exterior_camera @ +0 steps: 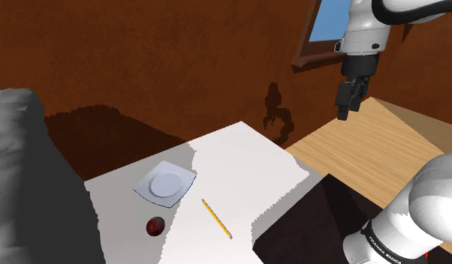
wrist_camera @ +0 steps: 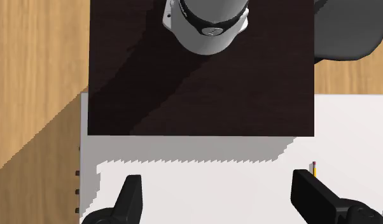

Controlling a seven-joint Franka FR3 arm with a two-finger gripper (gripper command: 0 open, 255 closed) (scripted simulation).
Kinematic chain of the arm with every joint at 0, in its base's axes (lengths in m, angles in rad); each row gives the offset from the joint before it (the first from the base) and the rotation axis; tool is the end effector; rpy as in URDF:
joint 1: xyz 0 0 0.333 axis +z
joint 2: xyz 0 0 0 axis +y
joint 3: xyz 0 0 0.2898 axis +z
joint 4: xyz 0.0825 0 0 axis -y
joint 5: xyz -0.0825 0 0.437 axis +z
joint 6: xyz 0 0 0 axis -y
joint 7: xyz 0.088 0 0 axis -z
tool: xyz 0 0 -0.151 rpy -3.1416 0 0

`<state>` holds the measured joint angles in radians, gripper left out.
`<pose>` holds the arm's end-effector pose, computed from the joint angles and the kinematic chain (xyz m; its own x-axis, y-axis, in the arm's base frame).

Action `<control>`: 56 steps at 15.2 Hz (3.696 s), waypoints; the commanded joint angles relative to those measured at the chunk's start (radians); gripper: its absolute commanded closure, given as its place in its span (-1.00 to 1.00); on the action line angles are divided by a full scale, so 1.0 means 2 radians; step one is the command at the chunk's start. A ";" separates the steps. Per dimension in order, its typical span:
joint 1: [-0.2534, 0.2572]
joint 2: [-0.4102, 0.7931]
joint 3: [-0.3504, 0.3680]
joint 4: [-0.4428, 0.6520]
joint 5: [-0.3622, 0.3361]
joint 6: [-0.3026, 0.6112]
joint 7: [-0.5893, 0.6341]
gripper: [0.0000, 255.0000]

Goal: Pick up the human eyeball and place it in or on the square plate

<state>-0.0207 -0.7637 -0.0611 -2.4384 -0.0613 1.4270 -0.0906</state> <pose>0.3491 -0.0383 0.4676 0.9687 0.0293 -0.2466 0.0294 -0.9996 -0.0036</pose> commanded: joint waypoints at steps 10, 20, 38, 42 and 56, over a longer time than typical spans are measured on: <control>0.038 0.043 0.086 -0.054 0.069 0.117 0.099 -1.00; 0.070 0.169 0.183 -0.047 0.111 0.261 0.207 -1.00; 0.124 0.524 0.269 0.146 -0.057 0.423 0.475 -1.00; 0.163 0.604 0.252 0.220 -0.104 0.423 0.524 -1.00; 0.277 0.837 0.197 0.500 -0.171 0.378 0.586 -1.00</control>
<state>0.5303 0.8958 0.3359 -1.4508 -0.3995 2.1805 1.0820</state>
